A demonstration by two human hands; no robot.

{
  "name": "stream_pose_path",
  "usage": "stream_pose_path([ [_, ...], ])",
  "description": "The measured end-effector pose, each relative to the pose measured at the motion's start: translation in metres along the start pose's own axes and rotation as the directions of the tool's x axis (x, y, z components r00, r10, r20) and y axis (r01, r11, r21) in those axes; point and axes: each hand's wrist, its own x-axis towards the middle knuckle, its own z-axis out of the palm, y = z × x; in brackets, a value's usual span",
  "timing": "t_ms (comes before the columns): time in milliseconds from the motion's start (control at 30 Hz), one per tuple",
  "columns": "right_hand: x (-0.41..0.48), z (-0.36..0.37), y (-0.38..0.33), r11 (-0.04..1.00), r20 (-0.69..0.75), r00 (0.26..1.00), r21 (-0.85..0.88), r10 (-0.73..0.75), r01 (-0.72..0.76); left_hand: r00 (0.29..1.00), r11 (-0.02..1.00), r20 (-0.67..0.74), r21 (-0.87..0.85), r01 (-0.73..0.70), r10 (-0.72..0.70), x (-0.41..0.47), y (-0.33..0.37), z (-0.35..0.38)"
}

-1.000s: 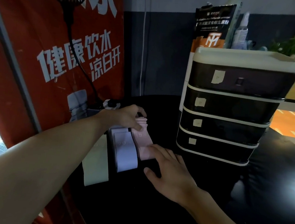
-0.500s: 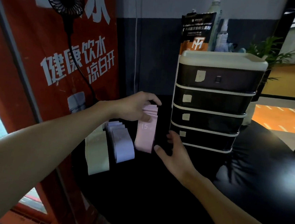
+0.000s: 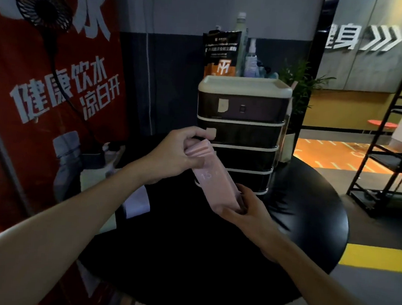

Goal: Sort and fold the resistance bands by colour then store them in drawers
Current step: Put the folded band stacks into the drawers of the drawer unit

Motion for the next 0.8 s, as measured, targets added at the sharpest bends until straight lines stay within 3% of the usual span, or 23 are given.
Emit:
stream_pose_path([
  [200, -0.015, -0.017, 0.007, 0.991, -0.130, 0.988, -0.117, -0.078, 0.063, 0.993, 0.987, -0.111, -0.161, 0.026, -0.044, -0.007, -0.019, 0.035],
  [400, -0.015, -0.049, 0.020, 0.948, -0.203, 0.964, -0.301, -0.169, 0.102, 0.974, 0.974, -0.182, -0.206, 0.099, -0.137, -0.025, -0.065, 0.074],
  [800, -0.011, -0.053, 0.043, 0.863, -0.105, 0.981, -0.498, -0.164, 0.090, 0.990, 0.990, -0.063, 0.046, 0.131, -0.128, -0.032, -0.101, 0.089],
])
